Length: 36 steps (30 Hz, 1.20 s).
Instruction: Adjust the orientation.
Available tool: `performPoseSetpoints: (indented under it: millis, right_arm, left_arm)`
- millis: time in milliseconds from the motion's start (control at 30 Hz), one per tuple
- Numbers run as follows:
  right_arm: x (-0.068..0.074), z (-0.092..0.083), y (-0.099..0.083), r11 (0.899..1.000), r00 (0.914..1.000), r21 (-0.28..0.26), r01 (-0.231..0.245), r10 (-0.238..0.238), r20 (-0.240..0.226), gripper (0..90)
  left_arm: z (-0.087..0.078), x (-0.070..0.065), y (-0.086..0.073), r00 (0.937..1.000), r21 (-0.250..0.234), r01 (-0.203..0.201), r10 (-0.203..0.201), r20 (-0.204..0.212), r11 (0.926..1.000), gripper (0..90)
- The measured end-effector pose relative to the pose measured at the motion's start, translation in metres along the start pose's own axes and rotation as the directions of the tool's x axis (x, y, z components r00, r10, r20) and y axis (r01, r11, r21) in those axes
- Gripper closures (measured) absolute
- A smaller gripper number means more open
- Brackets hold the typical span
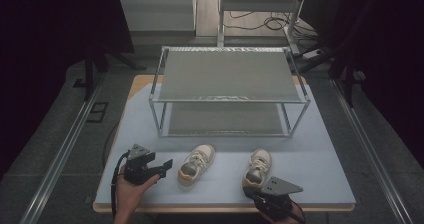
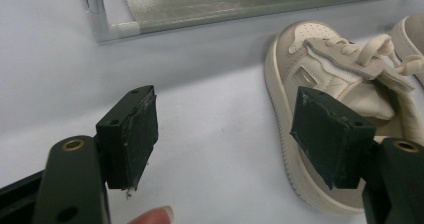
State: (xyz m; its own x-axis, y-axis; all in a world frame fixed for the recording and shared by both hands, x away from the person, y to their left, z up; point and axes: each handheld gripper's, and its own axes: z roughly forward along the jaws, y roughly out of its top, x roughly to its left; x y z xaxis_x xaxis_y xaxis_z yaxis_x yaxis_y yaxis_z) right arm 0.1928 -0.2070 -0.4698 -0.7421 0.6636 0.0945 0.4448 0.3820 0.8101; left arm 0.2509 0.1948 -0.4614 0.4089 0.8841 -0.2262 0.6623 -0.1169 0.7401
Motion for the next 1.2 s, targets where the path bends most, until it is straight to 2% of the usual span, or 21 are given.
performPoseSetpoints:
  millis: [33,67,133,267,300,333,500,533,700,733,933,1200]
  right_arm:
    - [0.0,0.0,0.0,1.0,1.0,0.0,0.0,0.0,0.0,89.7]
    - [-0.006,-0.006,-0.002,1.0,0.9998,0.002,-0.012,0.012,0.017,89.7]
    - [-0.012,-0.012,-0.005,1.0,0.9993,0.003,-0.031,0.031,0.02,89.7]
    - [-0.027,-0.025,-0.009,0.998,0.9963,-0.003,-0.066,0.066,0.054,89.7]
    - [-0.027,-0.025,-0.009,0.998,0.9963,-0.003,-0.066,0.066,0.054,89.7]
    - [-0.034,-0.031,-0.011,0.996,0.9943,-0.004,-0.087,0.087,0.062,89.6]
    - [-0.044,-0.037,-0.015,0.994,0.9914,0.004,-0.106,0.105,0.077,89.6]
    - [-0.051,-0.041,-0.017,0.993,0.9891,0.0,-0.119,0.119,0.087,88.9]
    - [-0.061,-0.05,-0.021,0.99,0.9818,-0.016,-0.141,0.142,0.126,89.0]
    - [-0.067,-0.053,-0.023,0.987,0.9773,-0.022,-0.157,0.158,0.141,88.9]
    - [-0.076,-0.057,-0.027,0.983,0.9729,-0.034,-0.182,0.185,0.138,88.9]
    - [-0.086,-0.063,-0.03,0.977,0.9638,-0.042,-0.208,0.212,0.161,88.4]
  left_arm:
    - [0.0,0.0,0.0,1.0,0.0,0.0,0.0,0.0,1.0,26.7]
    - [0.0,0.001,0.0,1.0,-0.004,0.003,-0.003,0.0,1.0,26.7]
    - [0.0,0.002,0.0,1.0,-0.003,0.005,-0.005,-0.001,1.0,26.7]
    - [0.001,0.001,-0.001,1.0,0.002,0.003,-0.003,-0.001,1.0,26.6]
    - [0.001,0.001,-0.001,1.0,0.002,0.003,-0.003,-0.001,1.0,26.6]
    - [0.002,0.001,-0.001,1.0,0.001,0.002,-0.002,0.001,1.0,26.6]
    - [0.001,0.0,0.0,1.0,0.001,0.0,0.0,0.002,1.0,26.5]
    - [0.001,0.001,0.0,1.0,0.001,0.002,-0.002,0.0,1.0,26.5]
    - [0.0,0.002,0.0,1.0,0.0,0.007,-0.007,-0.003,1.0,26.6]
    - [0.0,0.002,0.0,1.0,0.0,0.008,-0.008,-0.003,1.0,26.5]
    - [0.001,0.002,0.0,1.0,0.001,0.006,-0.006,0.0,1.0,26.5]
    - [0.0,0.003,0.0,1.0,-0.001,0.009,-0.009,-0.001,1.0,26.5]
